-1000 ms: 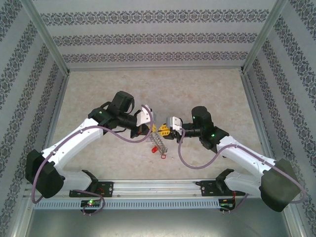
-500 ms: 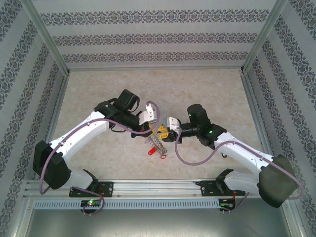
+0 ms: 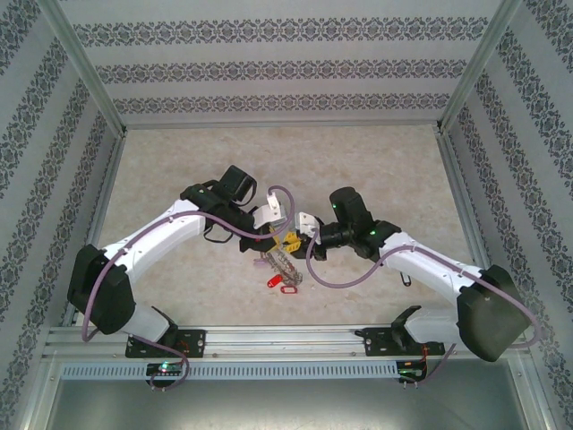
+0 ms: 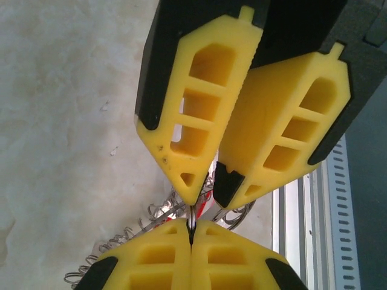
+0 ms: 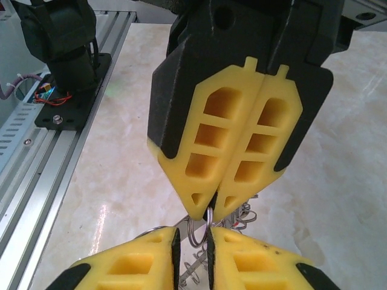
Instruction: Put the keys on the keyring
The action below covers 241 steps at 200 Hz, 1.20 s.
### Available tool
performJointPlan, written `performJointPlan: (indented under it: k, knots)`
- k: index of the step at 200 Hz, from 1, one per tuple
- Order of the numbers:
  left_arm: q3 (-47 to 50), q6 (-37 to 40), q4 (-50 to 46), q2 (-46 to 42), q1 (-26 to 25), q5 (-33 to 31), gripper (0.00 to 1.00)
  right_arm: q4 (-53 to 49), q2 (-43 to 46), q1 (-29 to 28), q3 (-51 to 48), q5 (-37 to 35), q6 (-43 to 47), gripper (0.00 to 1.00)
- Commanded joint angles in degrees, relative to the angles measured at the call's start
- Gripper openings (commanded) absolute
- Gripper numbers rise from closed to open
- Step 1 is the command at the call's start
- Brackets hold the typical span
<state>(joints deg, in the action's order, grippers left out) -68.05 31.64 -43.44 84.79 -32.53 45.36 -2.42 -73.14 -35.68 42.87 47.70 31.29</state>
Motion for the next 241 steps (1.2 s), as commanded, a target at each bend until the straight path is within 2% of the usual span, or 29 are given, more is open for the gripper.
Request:
performJointPlan:
  k: [1,39,119,155,171,181,202,215,241]
  knots:
    - [-0.42,1.13,-0.07,-0.66,0.32,2.08,0.0,-0.36,-1.02,-0.94,1.78,0.77,-1.41,0.21]
    - [-0.09,4.0,-0.26,-1.91,0.62,2.99,0.0,2.25,-1.43,1.39,1.34,3.26,-6.27,0.28]
    - [-2.19,7.29,-0.91,-0.72,2.0,7.49,0.0,7.14,-4.1,3.56,0.79,8.91,-12.28,0.27]
    - [-4.08,8.39,-2.31,0.75,1.99,9.53,0.0,6.53,-4.89,3.6,2.45,12.23,-12.26,0.23]
    - [-4.09,8.14,-1.88,0.67,2.0,10.87,0.0,5.59,-5.79,3.54,2.83,12.05,-11.49,0.17]
    - [-3.87,6.47,-0.84,0.47,2.08,10.8,0.0,6.02,-5.87,3.58,2.54,11.15,-11.48,0.0]
    - [-4.02,5.12,-0.94,1.1,2.18,10.03,0.0,7.69,-5.44,3.84,1.89,11.05,-12.84,0.0]
    - [-3.72,3.92,-0.77,1.14,2.45,9.14,0.13,8.92,-5.34,4.24,1.86,11.86,-14.72,0.0]
    - [-0.06,-1.58,3.92,-1.74,4.67,10.56,0.32,11.91,-5.6,5.39,1.78,13.97,-19.85,0.0]
